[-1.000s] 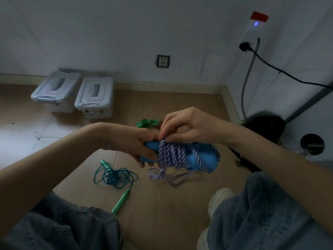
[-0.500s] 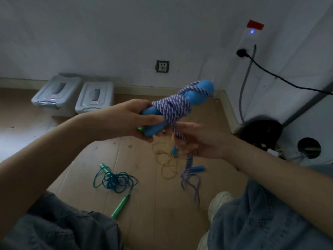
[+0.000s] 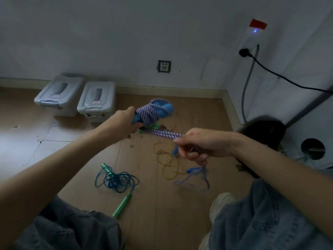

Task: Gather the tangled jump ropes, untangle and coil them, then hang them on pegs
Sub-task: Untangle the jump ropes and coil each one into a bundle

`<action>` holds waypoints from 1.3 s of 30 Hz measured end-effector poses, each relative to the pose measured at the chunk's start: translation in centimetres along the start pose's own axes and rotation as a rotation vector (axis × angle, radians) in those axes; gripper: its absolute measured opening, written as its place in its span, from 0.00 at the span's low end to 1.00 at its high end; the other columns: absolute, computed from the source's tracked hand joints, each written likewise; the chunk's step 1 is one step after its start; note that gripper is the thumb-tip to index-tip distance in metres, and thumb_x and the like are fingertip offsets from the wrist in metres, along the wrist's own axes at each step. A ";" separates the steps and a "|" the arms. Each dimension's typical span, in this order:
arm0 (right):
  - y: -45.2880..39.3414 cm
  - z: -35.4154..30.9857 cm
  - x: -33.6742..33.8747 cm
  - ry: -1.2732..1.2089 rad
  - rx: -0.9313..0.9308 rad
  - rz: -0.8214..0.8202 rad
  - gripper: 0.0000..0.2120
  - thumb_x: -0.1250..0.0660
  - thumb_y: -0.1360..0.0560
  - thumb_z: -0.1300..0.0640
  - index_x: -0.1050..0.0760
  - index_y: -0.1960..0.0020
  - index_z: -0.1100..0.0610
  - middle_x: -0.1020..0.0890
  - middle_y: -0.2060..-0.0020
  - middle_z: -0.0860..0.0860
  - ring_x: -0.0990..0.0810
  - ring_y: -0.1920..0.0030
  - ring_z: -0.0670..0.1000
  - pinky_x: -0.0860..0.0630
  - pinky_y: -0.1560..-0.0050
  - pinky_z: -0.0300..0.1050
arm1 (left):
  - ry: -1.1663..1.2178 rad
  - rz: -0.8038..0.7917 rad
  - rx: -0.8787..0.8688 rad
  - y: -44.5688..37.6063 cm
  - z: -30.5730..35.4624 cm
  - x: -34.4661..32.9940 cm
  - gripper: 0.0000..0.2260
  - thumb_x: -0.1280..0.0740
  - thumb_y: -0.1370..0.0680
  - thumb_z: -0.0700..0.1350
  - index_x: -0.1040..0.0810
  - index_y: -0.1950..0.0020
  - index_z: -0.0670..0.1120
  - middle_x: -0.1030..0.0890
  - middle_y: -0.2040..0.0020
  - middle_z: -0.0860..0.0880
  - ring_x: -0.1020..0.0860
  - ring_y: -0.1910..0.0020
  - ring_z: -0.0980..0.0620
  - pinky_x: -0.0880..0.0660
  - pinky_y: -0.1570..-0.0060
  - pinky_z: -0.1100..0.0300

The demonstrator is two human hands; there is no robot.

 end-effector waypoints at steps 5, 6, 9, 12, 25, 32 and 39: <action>1.0 -1.8 1.2 -0.301 0.167 -0.153 0.15 0.43 0.24 0.53 0.26 0.67 0.54 0.29 0.75 0.46 0.33 0.78 0.42 0.31 0.74 0.35 | -0.154 -0.047 -0.032 0.3 0.5 -1.1 0.10 0.38 0.22 0.44 0.36 0.48 0.42 0.24 0.52 0.39 0.24 0.62 0.47 0.30 0.66 0.60; 1.1 -2.2 1.4 -0.374 0.195 -0.156 0.14 0.43 0.25 0.53 0.26 0.67 0.54 0.30 0.75 0.45 0.34 0.78 0.42 0.31 0.74 0.35 | -0.229 -0.064 -0.046 0.6 0.6 -1.4 0.11 0.37 0.22 0.44 0.35 0.45 0.40 0.23 0.49 0.39 0.23 0.58 0.45 0.31 0.63 0.58; 0.8 -3.0 2.5 -0.488 0.246 -0.072 0.14 0.41 0.25 0.53 0.28 0.68 0.54 0.31 0.77 0.44 0.35 0.79 0.41 0.32 0.76 0.34 | -0.405 -0.217 -0.263 2.1 1.9 -4.5 0.12 0.39 0.22 0.41 0.34 0.40 0.43 0.24 0.50 0.47 0.27 0.56 0.52 0.33 0.58 0.63; 0.2 -2.6 4.4 -0.527 0.155 0.127 0.15 0.42 0.23 0.55 0.31 0.68 0.54 0.33 0.79 0.44 0.39 0.82 0.39 0.38 0.81 0.32 | -0.455 -0.352 -0.576 4.1 3.8 -7.5 0.10 0.38 0.23 0.41 0.33 0.42 0.46 0.32 0.56 0.54 0.28 0.53 0.54 0.39 0.57 0.67; 0.3 2.0 3.8 0.075 -0.078 0.180 0.13 0.30 0.30 0.45 0.21 0.52 0.53 0.23 0.67 0.49 0.28 0.75 0.42 0.30 0.74 0.35 | 0.494 -0.192 -0.593 5.2 6.9 1.1 0.27 0.37 0.25 0.35 0.44 0.32 0.53 0.27 0.48 0.57 0.22 0.57 0.62 0.23 0.60 0.66; -0.2 -1.8 1.2 -0.532 0.355 -0.052 0.15 0.39 0.26 0.47 0.20 0.50 0.57 0.26 0.67 0.49 0.27 0.68 0.45 0.26 0.61 0.38 | 0.913 -0.179 -0.276 3.3 4.6 2.1 0.16 0.38 0.25 0.39 0.31 0.38 0.49 0.23 0.52 0.51 0.22 0.58 0.61 0.23 0.60 0.64; 0.7 -1.9 0.2 -0.237 0.241 -0.073 0.14 0.44 0.21 0.51 0.25 0.56 0.58 0.29 0.74 0.47 0.33 0.78 0.43 0.29 0.74 0.36 | 0.723 0.023 -0.079 1.2 1.8 1.1 0.14 0.36 0.24 0.38 0.34 0.40 0.46 0.25 0.52 0.48 0.24 0.59 0.55 0.24 0.66 0.65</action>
Point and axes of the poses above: each hand's wrist, its own y-axis away from the middle knuckle, its own x-axis out of the back of the hand, z = x × y, the point moved 5 cm from there along -y, towards the middle knuckle
